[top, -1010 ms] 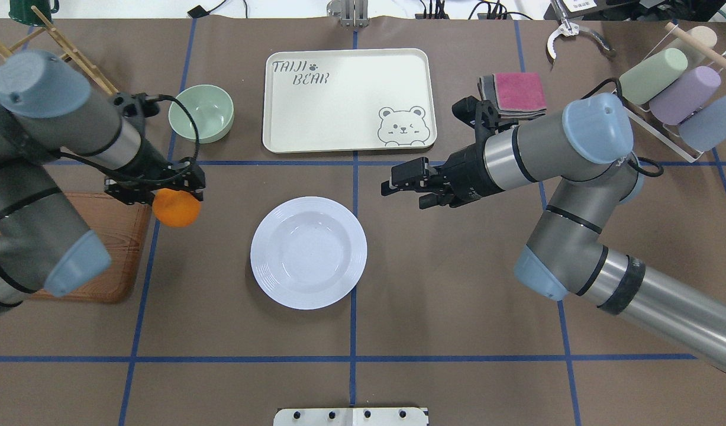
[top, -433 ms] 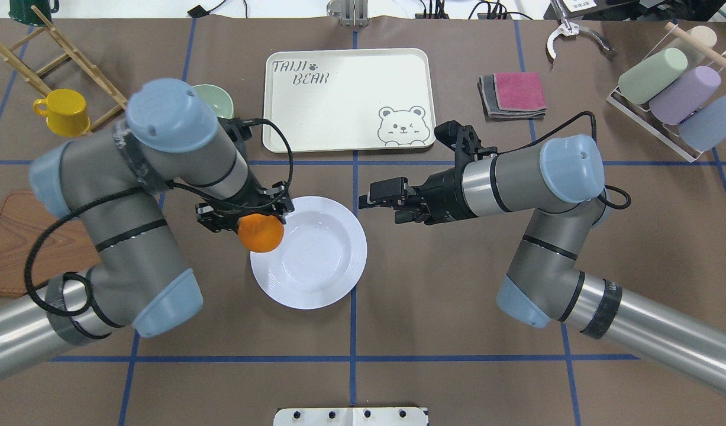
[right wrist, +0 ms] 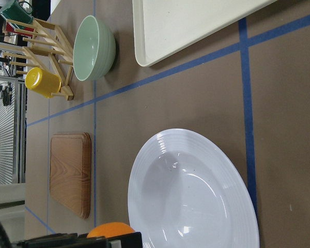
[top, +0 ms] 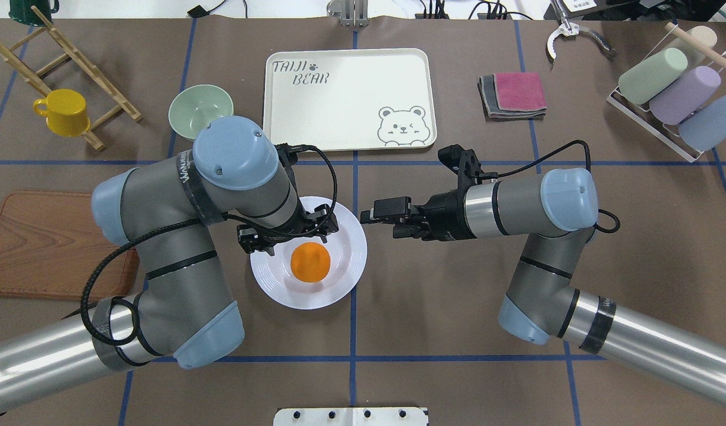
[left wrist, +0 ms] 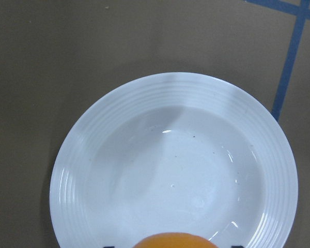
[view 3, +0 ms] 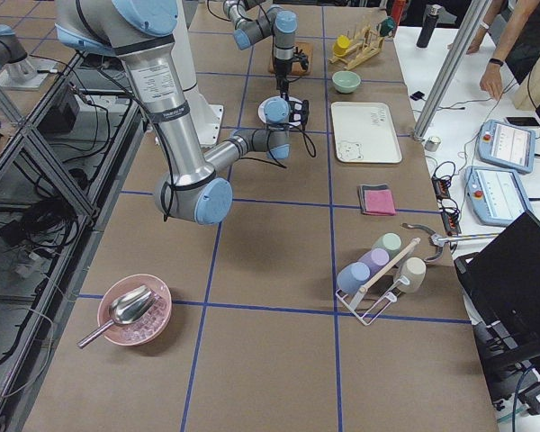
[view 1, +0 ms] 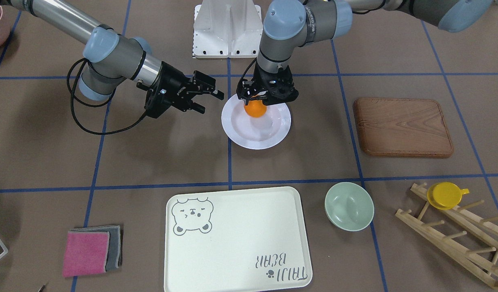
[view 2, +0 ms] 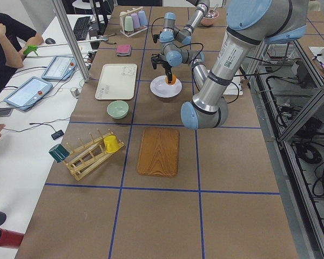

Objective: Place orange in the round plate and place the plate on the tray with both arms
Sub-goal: 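Carry the orange onto the white plate while the right gripper reaches its rim, then release the orange on the plate and grip the plate rims with both grippers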

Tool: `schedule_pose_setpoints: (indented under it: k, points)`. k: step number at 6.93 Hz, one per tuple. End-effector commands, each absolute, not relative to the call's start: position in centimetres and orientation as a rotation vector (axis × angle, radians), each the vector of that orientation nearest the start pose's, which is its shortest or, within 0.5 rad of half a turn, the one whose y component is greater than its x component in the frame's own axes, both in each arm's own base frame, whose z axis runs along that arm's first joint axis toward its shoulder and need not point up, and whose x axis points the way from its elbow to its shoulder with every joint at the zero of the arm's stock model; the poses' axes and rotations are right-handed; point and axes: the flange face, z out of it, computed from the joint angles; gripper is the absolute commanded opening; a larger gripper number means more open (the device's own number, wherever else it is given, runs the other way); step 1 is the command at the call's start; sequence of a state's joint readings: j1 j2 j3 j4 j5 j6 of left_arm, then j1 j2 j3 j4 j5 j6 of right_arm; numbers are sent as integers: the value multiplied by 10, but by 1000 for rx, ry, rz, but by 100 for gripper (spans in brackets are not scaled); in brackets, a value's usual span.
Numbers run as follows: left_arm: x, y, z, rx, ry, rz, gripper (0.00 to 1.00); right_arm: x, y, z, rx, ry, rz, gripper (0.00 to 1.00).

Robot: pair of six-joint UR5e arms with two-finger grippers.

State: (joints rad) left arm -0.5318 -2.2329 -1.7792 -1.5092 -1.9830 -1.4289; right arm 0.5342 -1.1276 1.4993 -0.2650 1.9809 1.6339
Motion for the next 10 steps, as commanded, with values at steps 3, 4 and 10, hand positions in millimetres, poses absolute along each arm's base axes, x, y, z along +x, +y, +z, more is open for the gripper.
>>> schedule_pose_setpoints:
  k: [3, 4, 10]
  points:
    - [442, -416, 220, -30, 863, -138, 98, -527, -373, 319, 124, -1711, 136, 93]
    - [441, -415, 219, -39, 837, -134, 98, -532, -368, 322, 117, -1707, 134, 93]
    - [441, -415, 219, -40, 836, -129, 98, -571, -365, 316, 146, -1691, 183, 86]
